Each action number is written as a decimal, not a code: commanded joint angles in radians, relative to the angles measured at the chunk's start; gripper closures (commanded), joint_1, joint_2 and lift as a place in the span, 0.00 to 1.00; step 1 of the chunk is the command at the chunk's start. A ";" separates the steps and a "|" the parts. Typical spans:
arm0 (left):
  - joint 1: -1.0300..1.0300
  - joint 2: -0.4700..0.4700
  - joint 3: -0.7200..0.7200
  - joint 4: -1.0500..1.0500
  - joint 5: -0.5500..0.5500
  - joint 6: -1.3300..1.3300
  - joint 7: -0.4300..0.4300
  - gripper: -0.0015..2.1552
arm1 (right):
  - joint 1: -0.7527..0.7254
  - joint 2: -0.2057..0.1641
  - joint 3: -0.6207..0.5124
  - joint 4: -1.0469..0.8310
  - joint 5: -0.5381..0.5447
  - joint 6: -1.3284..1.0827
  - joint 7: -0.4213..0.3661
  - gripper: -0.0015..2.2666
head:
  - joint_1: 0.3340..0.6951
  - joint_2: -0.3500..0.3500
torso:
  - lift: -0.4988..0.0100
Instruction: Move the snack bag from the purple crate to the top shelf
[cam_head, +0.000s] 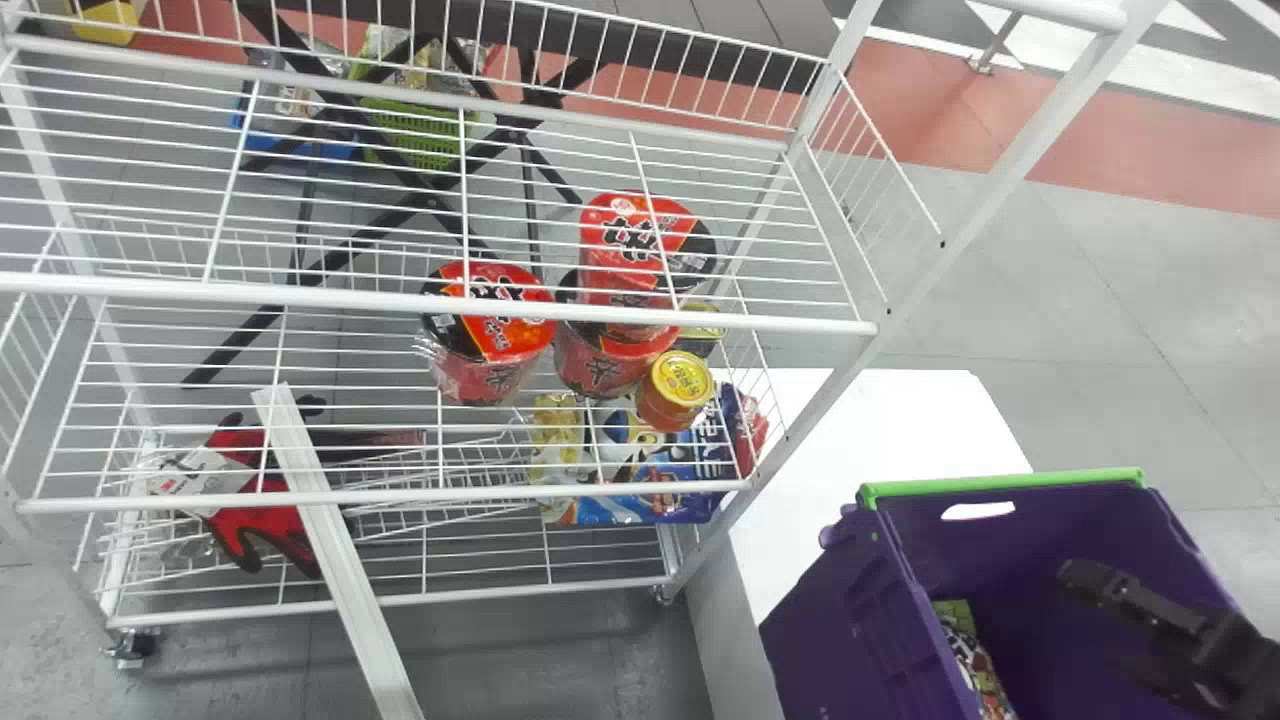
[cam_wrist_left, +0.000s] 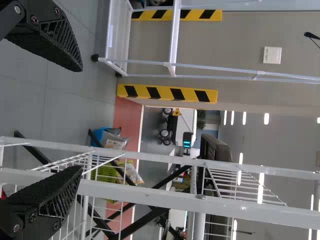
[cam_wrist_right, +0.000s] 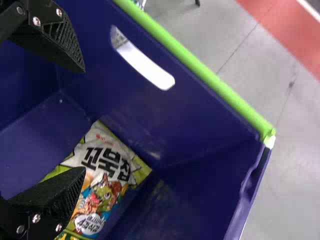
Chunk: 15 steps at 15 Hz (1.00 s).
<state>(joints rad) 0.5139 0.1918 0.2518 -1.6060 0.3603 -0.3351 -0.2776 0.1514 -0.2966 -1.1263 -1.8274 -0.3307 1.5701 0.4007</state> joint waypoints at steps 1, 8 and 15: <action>0.000 0.002 0.000 0.000 0.000 0.000 0.000 0.06 | -0.030 -0.059 0.016 0.145 0.021 0.002 -0.010 0.06 | 1.00 0.00 | 0.09; -0.002 0.006 -0.011 0.000 0.000 0.000 -0.002 0.06 | -0.110 -0.193 0.117 0.514 0.090 -0.015 -0.022 0.06 | 1.00 0.00 | 0.09; -0.034 0.017 -0.055 0.014 -0.003 0.015 0.000 0.06 | -0.222 -0.242 0.233 0.737 0.222 -0.239 -0.097 0.06 | 1.00 0.00 | 0.09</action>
<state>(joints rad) 0.4804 0.2086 0.1978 -1.5925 0.3583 -0.3200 -0.2776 -0.0335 -0.5245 -0.9217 -1.1452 -0.1397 1.3764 0.3118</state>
